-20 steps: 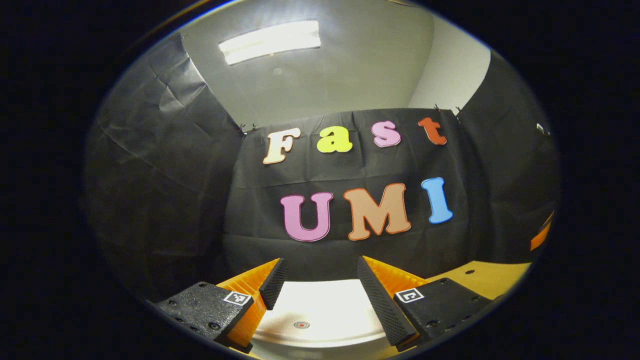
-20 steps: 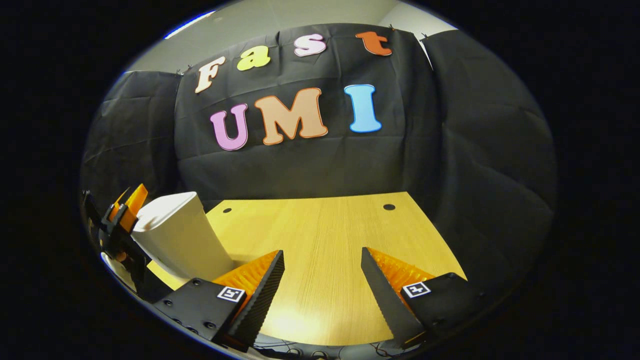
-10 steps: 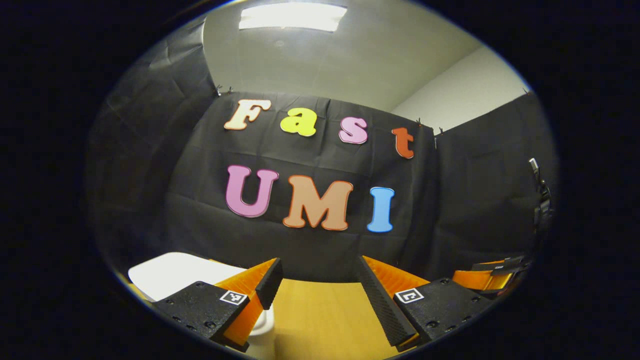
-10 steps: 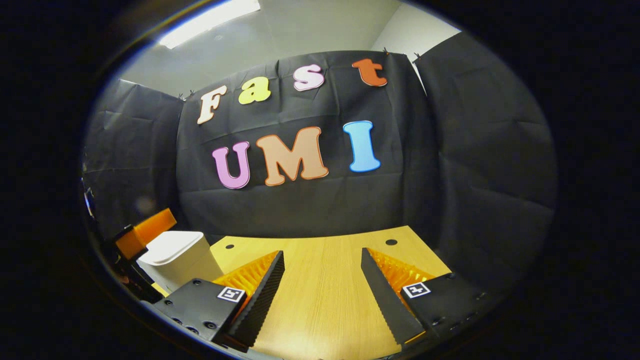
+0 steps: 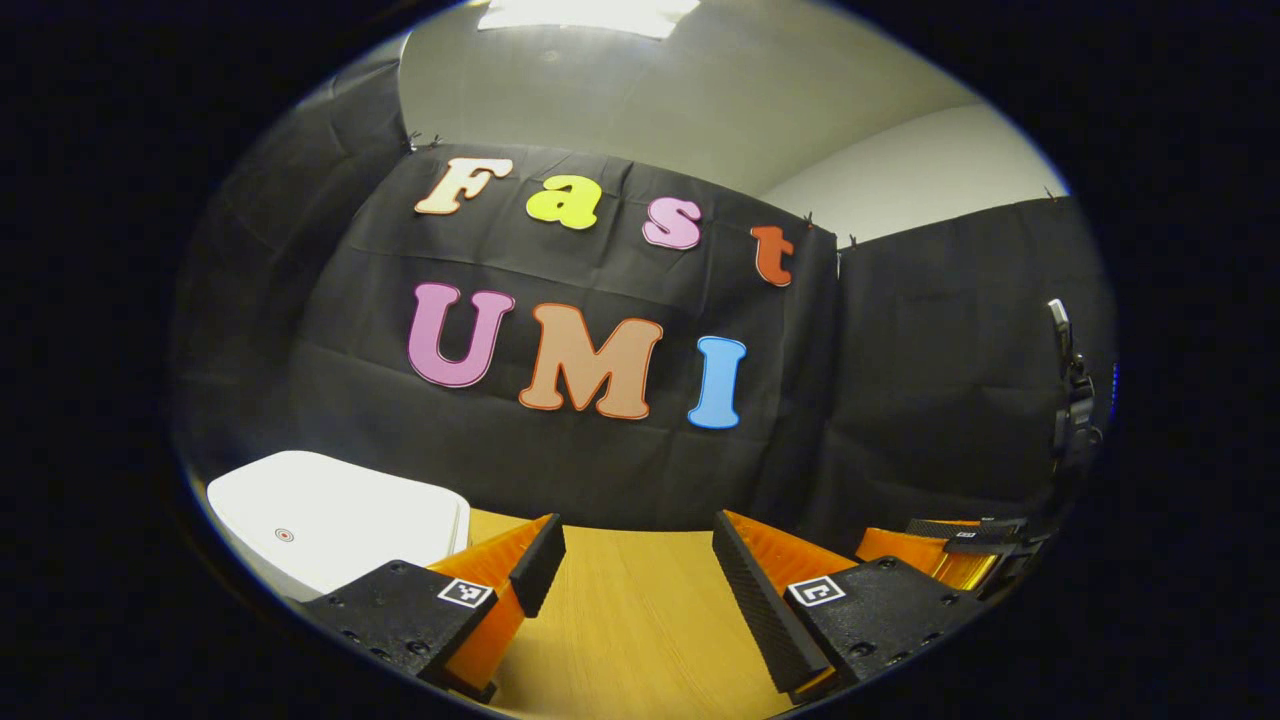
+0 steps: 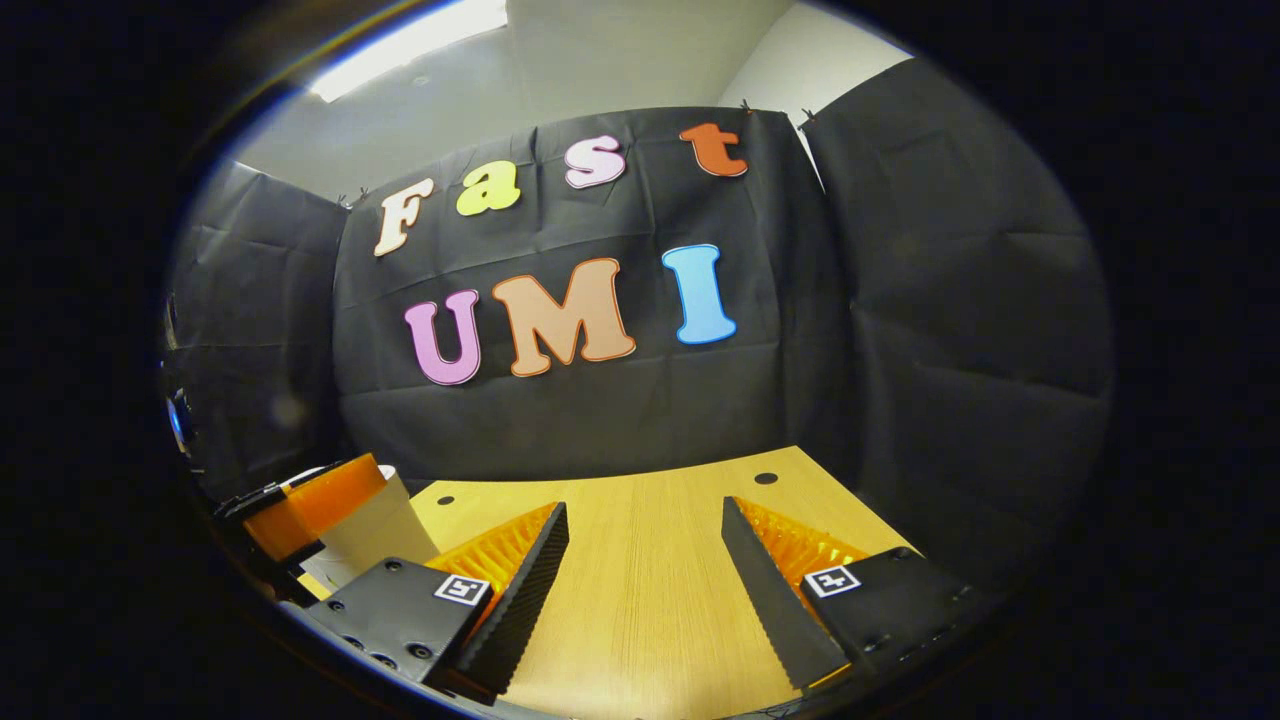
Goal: Press the lid of the desktop garbage bin to open it, pick up the crumpled paper on the desktop and throw it into the bin, then pick up the pop can on the desktop and drop it into the bin, and finally close the garbage bin lid.
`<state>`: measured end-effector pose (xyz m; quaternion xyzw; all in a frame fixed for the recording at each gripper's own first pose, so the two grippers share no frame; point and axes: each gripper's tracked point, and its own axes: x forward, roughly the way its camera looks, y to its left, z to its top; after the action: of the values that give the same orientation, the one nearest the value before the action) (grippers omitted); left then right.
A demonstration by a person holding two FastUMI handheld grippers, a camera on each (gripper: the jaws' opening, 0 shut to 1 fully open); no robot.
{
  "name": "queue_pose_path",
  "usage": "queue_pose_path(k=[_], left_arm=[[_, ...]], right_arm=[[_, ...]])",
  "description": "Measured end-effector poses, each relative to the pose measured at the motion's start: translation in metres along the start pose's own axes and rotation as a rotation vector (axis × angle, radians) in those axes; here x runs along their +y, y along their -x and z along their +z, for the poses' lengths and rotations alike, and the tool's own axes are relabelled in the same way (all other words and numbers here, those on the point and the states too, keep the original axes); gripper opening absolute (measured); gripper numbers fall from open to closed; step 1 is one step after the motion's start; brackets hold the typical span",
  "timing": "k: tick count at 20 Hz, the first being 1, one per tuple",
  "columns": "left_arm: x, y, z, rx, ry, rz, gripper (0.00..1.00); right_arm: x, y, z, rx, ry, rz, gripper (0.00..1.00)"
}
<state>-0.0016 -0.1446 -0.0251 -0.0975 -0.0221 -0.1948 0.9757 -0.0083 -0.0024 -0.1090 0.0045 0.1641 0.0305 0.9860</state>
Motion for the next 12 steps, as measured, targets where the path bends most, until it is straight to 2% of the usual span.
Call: queue_pose_path(k=[7,12], left_arm=[[0.008,0.006,-0.009,0.03,0.06,0.003,0.91],[0.002,0.017,-0.016,0.058,0.067,-0.041,0.92]], right_arm=[[-0.005,0.008,0.0,-0.002,-0.013,-0.034,0.98],[-0.006,0.022,-0.006,0.005,-0.043,-0.076,0.98]])
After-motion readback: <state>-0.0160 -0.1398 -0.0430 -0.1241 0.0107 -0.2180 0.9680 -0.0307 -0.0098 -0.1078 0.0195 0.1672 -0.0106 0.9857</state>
